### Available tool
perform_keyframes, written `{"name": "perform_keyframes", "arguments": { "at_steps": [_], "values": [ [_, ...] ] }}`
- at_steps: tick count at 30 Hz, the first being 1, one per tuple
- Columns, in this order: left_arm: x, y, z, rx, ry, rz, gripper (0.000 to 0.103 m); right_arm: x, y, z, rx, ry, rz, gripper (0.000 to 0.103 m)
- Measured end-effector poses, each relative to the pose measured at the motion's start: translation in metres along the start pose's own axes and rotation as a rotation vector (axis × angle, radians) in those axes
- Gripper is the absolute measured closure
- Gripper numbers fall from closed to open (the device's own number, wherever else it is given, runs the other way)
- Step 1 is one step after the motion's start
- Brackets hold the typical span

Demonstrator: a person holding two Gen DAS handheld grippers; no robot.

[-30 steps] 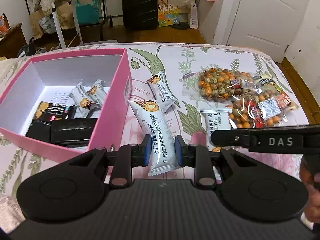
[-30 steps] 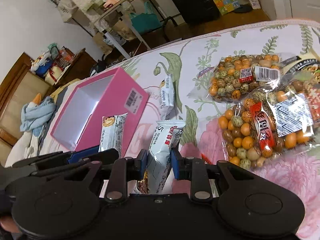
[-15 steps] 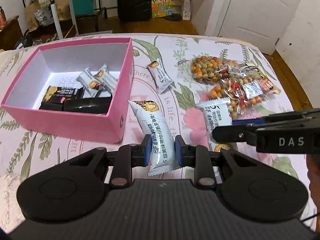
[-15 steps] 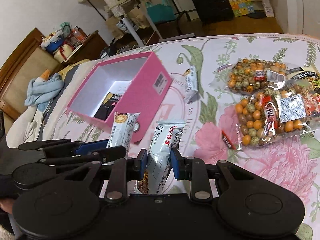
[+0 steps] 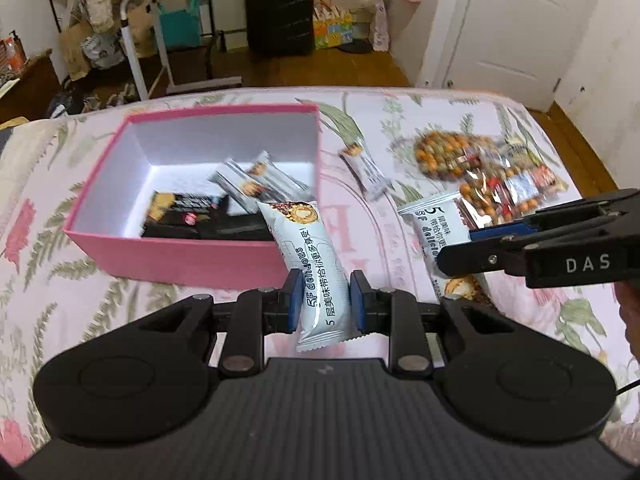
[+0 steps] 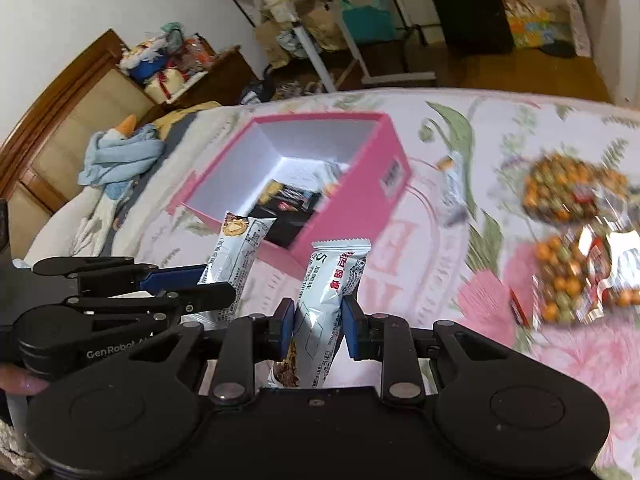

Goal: Organize snacks
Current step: 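Carry both white bars into the pink box and open both grippers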

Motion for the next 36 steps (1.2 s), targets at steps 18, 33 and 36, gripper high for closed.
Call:
{"name": "perform_keyframes", "arguments": {
  "at_steps": [18, 33, 36],
  "values": [
    [0.083, -0.111, -0.035, -0.102, 0.116, -0.150, 0.079, 0.151, -0.052, -0.065, -0.229, -0.062, -0.075, 0.073],
    [0.144, -0.148, -0.008, -0.230, -0.029, -0.103, 0.070, 0.206, -0.039, -0.049, -0.295, -0.174, -0.001, 0.077],
    [0.135, -0.146, -0.011, -0.223, -0.008, -0.105, 0.062, 0.197, -0.041, -0.051, -0.305, -0.164, 0.011, 0.077]
  ]
}}
Point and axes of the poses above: each gripper's, at about its wrist camera, not at the fingertips, and x roughly the way its jaws point, y to its right, z to its underside, the point moved 5 cm from there along x, roughly the way its jaws point, and after that the axes turned 14 degrees about y, right-handed, at the moved point
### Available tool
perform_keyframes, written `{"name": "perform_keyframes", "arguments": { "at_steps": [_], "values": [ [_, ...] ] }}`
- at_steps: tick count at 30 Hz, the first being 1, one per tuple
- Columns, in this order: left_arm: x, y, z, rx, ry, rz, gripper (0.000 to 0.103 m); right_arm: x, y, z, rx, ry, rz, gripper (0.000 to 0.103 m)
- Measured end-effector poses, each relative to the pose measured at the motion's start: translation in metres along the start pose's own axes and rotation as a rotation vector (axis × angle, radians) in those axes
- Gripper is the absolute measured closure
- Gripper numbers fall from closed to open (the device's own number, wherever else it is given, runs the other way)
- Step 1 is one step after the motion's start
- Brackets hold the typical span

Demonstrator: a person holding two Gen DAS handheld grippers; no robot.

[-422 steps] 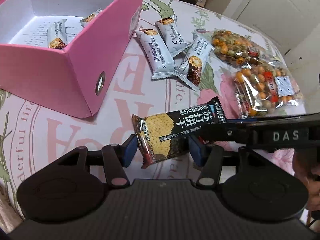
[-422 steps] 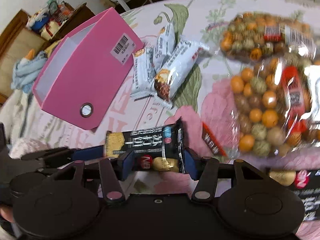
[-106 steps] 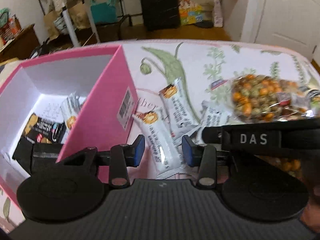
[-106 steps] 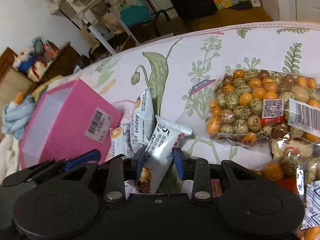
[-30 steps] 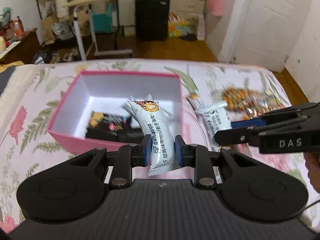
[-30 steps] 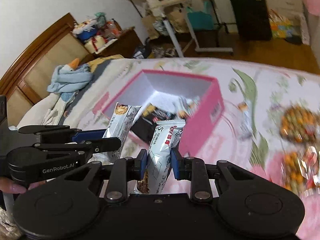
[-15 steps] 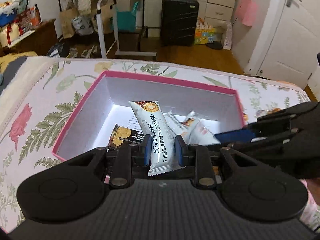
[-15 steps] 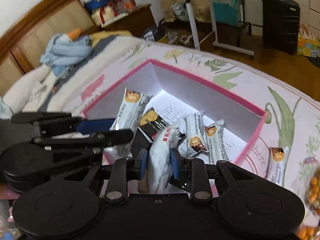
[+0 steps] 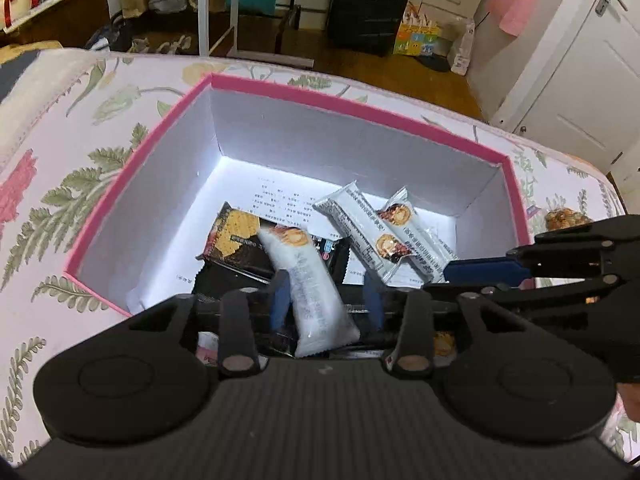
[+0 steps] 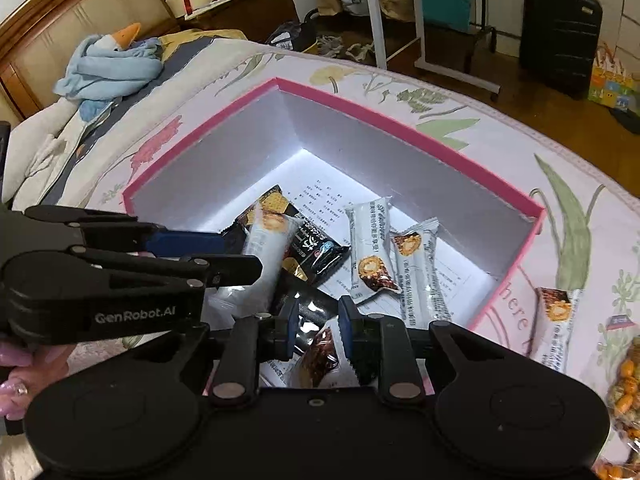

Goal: Organize snacks
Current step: 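Carry both white bars into the pink box and open both grippers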

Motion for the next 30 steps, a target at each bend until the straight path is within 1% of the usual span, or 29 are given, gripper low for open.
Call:
{"name": "perform_keyframes", "arguments": {
  "at_steps": [4, 6, 8, 12, 13, 17, 20, 23, 27, 30],
  "values": [
    [-0.023, 0.009, -0.006, 0.040, 0.033, -0.004, 0.062, -0.020, -0.006, -0.001, -0.024, 0.012, 0.023, 0.074],
    [-0.036, 0.014, -0.007, 0.057, 0.047, -0.003, 0.058, -0.030, -0.009, -0.001, -0.035, 0.021, 0.032, 0.073],
    [-0.050, 0.021, -0.009, 0.075, 0.061, 0.002, 0.056, -0.043, -0.011, 0.000, -0.037, 0.032, 0.038, 0.067],
    [-0.077, 0.037, -0.010, 0.116, 0.077, 0.010, 0.052, -0.067, -0.014, 0.003, -0.049, 0.049, 0.062, 0.062],
    [-0.082, 0.041, -0.009, 0.123, 0.078, 0.015, 0.052, -0.074, -0.015, 0.005, -0.055, 0.052, 0.075, 0.059],
    [-0.106, 0.060, -0.007, 0.163, 0.088, 0.035, 0.049, -0.101, -0.015, 0.010, -0.059, 0.072, 0.113, 0.055],
    [-0.124, 0.076, -0.006, 0.199, 0.100, 0.056, 0.048, -0.122, -0.009, 0.017, -0.030, 0.086, 0.125, 0.053],
    [-0.140, 0.093, -0.005, 0.225, 0.121, 0.078, 0.039, -0.145, -0.001, 0.026, -0.011, 0.102, 0.140, 0.050],
    [-0.153, 0.118, -0.001, 0.256, 0.145, 0.120, 0.036, -0.176, 0.016, 0.044, 0.020, 0.139, 0.149, 0.046],
    [-0.154, 0.138, 0.006, 0.272, 0.139, 0.156, 0.035, -0.197, 0.031, 0.063, 0.043, 0.170, 0.153, 0.043]
  ]
}}
Point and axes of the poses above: each gripper's, at about its wrist camera, not at the fingertips, and x roughly the way its jaws point, y to its right, z to its underside, the point moved 5 cm from there along x, roughly the way its jaws point, and after that the axes turned 14 degrees about y, right-handed, at the moved point
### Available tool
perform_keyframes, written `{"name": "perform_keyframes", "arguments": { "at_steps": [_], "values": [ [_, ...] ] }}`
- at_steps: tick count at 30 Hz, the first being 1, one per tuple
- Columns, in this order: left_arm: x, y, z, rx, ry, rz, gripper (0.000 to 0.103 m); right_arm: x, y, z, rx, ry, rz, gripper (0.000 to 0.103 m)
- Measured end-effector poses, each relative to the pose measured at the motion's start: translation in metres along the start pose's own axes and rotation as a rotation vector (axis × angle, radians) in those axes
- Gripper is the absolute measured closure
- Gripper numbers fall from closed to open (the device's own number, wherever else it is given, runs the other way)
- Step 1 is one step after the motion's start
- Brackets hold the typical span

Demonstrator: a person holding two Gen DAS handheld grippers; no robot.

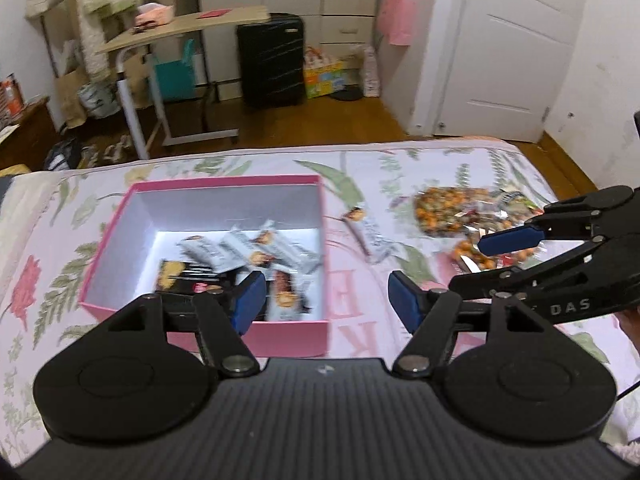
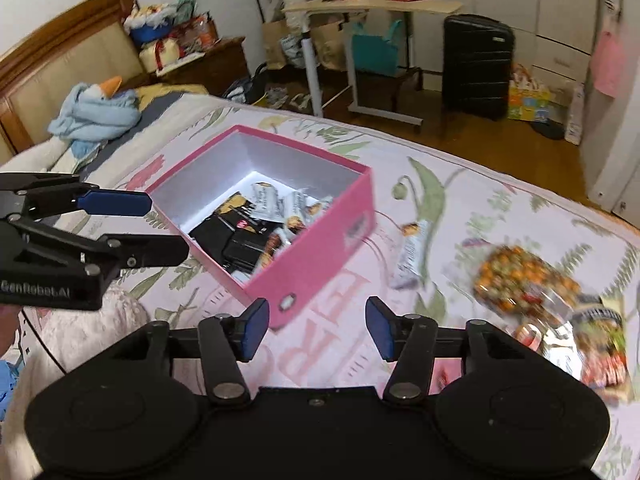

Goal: Organize snacks
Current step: 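Grasp a clear bag of coated nuts with both grippers together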

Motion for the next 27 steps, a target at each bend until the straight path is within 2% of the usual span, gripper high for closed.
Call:
{"name": "perform_keyframes", "arguments": {
  "at_steps": [9, 16, 21, 27],
  "values": [
    [0.043, 0.051, 0.008, -0.053, -0.012, 0.101, 0.029, -0.038, 0.075, 0.040, 0.036, 0.065, 0.104, 0.042],
    [0.096, 0.094, 0.021, -0.125, -0.052, 0.169, 0.028, -0.039, 0.144, 0.079, 0.153, 0.060, 0.256, 0.040],
    [0.148, 0.120, 0.030, -0.108, -0.079, 0.222, 0.029, -0.033, 0.168, 0.112, 0.267, 0.023, 0.258, 0.040],
    [0.212, 0.150, 0.032, -0.038, -0.121, 0.350, 0.031, -0.011, 0.188, 0.139, 0.399, 0.047, 0.242, 0.040]
  ]
}}
Point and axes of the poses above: each gripper's, at about its wrist camera, not at the fingertips, and x roughly the way its jaws point, y to its right, z to its underside, the point moved 5 cm from there along x, roughly the way its jaws point, and after that the axes turned 14 degrees about y, right-handed, at the moved point
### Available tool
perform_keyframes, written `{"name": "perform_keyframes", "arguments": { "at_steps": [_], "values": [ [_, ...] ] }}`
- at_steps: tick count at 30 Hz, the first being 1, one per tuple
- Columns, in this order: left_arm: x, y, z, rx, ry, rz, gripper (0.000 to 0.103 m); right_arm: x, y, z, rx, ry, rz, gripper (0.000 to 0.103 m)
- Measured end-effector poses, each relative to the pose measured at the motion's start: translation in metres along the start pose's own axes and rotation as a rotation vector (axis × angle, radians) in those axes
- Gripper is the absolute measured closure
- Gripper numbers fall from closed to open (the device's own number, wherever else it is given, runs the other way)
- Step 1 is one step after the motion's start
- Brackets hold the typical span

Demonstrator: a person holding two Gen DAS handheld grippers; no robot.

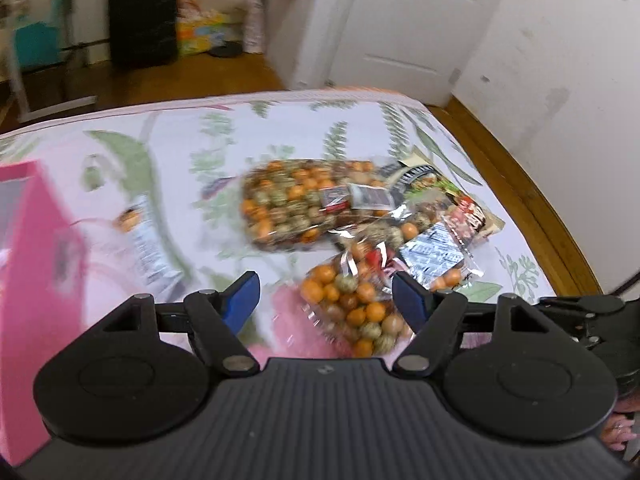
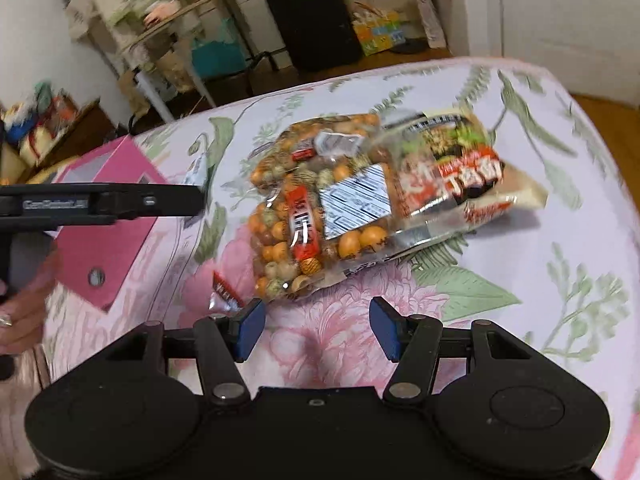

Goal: Organize snacks
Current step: 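Grasp a clear bag of coated nuts with both grippers together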

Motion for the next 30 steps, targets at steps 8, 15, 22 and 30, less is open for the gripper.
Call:
{"name": "perform_keyframes", "arguments": {
  "at_steps": [8, 15, 22, 30],
  "values": [
    [0.066, 0.005, -0.003, 0.006, -0.077, 0.138, 0.032, 0.032, -0.001, 0.009, 0.061, 0.039, -0.048, 0.040],
    [0.087, 0.009, 0.006, -0.045, -0.161, 0.193, 0.032, 0.048, -0.006, 0.009, 0.055, 0.052, -0.046, 0.038],
    [0.069, 0.013, 0.026, -0.134, -0.282, 0.236, 0.032, 0.052, -0.017, 0.011, 0.013, 0.055, -0.029, 0.031],
    [0.059, 0.026, 0.033, -0.127, -0.318, 0.238, 0.032, 0.058, -0.030, 0.021, -0.046, 0.071, 0.021, 0.008]
  ]
}}
Point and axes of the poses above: each gripper's, at about its wrist camera, not at the fingertips, and x roughly the way its jaws point, y to its right, z to its underside, the point moved 5 cm from there along x, roughly the way its jaws point, and after that the axes turned 14 degrees about y, right-handed, at the moved point
